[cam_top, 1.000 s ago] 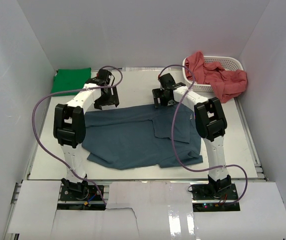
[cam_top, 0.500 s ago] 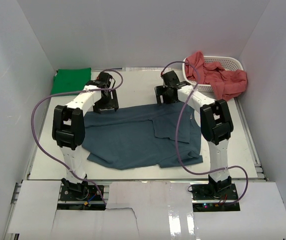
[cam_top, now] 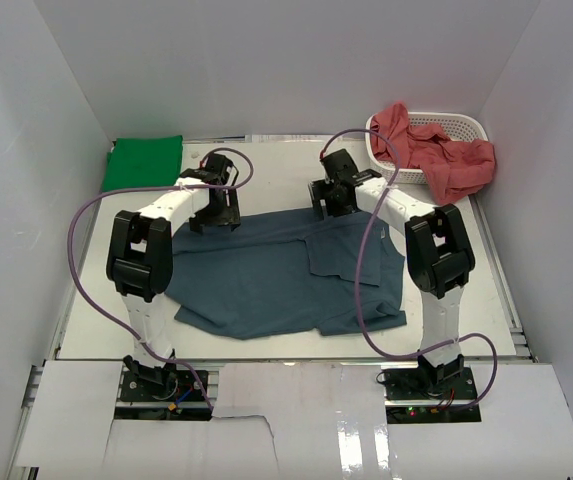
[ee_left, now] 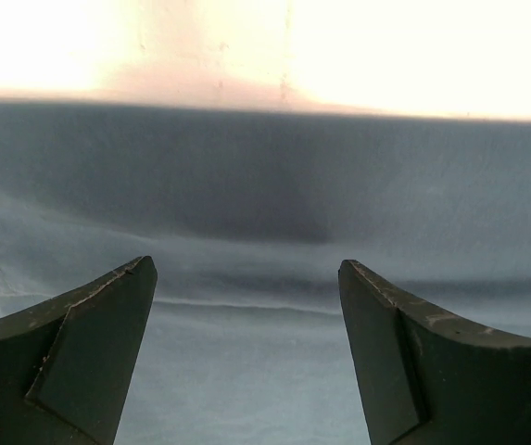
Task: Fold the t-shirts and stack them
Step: Fold the flattened tshirt in 1/3 of the way
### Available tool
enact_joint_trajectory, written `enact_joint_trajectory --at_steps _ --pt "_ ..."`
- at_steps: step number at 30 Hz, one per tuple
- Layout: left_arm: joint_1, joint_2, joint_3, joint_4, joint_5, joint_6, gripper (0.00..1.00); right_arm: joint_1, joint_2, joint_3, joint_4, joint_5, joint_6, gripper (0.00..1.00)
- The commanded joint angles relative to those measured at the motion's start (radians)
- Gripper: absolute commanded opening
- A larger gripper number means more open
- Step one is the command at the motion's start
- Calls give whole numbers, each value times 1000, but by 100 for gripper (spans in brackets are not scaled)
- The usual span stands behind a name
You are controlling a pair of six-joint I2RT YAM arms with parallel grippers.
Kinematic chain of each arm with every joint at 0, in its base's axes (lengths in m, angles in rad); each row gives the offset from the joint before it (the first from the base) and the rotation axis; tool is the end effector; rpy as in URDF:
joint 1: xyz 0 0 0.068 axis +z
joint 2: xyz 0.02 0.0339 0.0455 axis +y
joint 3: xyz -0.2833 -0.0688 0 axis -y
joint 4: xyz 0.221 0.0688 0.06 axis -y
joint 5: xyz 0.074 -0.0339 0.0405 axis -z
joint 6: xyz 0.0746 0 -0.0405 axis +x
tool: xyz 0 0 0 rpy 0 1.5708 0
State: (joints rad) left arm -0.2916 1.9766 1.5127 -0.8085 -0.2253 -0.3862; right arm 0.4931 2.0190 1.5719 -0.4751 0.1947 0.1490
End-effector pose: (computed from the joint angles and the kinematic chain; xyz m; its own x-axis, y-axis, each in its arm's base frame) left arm 0.3874 -0.0989 0.1883 -0.9299 -0.1042 -0.3528 -0.1435 0.9858 0.0871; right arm 0.4093 0.2036 0.2101 -0.7479 -0.2365 -0.6203 -0.2533 0.9654 -0.0628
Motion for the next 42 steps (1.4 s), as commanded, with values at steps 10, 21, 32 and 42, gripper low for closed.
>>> enact_joint_trajectory --at_steps 10,21,32,42 --pt "-3 31 23 38 -9 -16 91 4 106 34 4 8 -3 91" --pt "-3 97 23 54 -3 -16 91 4 173 83 -2 -11 -6 91" --pt "40 203 93 69 -13 18 91 -40 271 149 -5 -93 8 91" --pt "85 405 393 3 12 47 91 -109 397 351 -60 -112 -5 92"
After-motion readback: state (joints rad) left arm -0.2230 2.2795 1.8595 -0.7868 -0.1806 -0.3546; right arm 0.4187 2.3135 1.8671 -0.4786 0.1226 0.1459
